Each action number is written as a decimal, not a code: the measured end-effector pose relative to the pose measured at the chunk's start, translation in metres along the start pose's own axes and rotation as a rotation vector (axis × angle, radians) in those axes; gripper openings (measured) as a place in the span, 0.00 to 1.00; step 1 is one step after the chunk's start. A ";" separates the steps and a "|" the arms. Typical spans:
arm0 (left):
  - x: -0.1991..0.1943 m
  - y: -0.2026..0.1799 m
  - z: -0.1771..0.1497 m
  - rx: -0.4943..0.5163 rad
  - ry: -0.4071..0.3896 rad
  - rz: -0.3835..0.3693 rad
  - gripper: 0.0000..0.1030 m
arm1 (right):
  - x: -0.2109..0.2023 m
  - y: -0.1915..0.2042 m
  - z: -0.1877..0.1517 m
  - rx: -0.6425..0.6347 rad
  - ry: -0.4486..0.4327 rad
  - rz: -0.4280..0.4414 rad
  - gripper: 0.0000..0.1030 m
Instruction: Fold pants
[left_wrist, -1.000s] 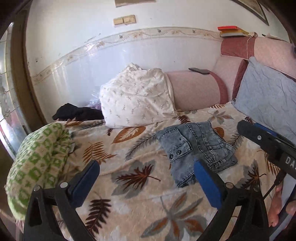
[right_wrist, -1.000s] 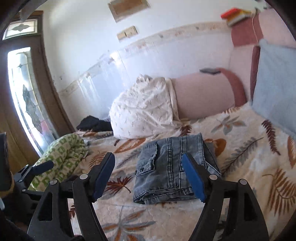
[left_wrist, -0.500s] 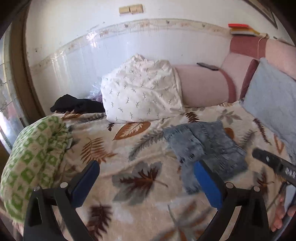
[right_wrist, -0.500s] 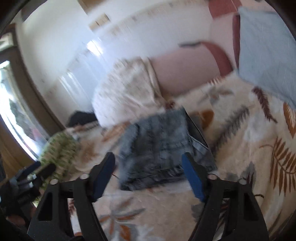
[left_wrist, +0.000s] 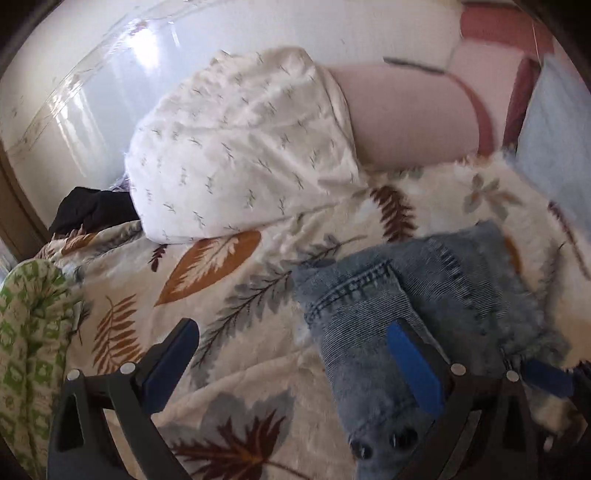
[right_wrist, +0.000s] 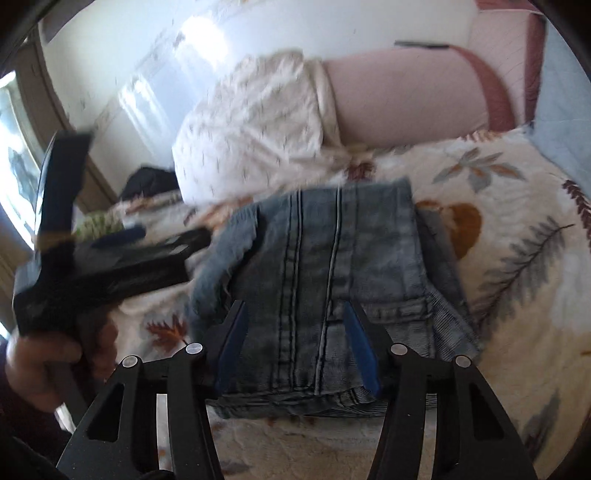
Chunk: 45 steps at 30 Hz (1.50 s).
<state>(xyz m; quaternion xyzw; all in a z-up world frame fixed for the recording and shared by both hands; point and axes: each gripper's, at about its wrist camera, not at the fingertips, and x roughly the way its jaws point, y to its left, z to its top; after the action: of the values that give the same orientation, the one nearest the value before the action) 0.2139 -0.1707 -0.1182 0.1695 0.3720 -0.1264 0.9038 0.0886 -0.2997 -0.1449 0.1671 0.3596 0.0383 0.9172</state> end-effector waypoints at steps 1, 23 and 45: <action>0.007 -0.003 -0.001 0.013 0.009 0.011 1.00 | 0.008 -0.003 -0.003 0.004 0.034 -0.007 0.51; -0.048 0.007 -0.022 -0.049 -0.160 0.017 1.00 | 0.000 -0.011 -0.004 0.039 0.054 -0.027 0.59; -0.255 0.070 -0.111 -0.191 -0.277 0.033 1.00 | -0.206 0.084 -0.073 -0.038 -0.479 -0.082 0.82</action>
<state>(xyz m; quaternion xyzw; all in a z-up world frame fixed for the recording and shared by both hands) -0.0074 -0.0365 0.0048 0.0697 0.2512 -0.0980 0.9604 -0.1081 -0.2391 -0.0332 0.1391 0.1377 -0.0330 0.9801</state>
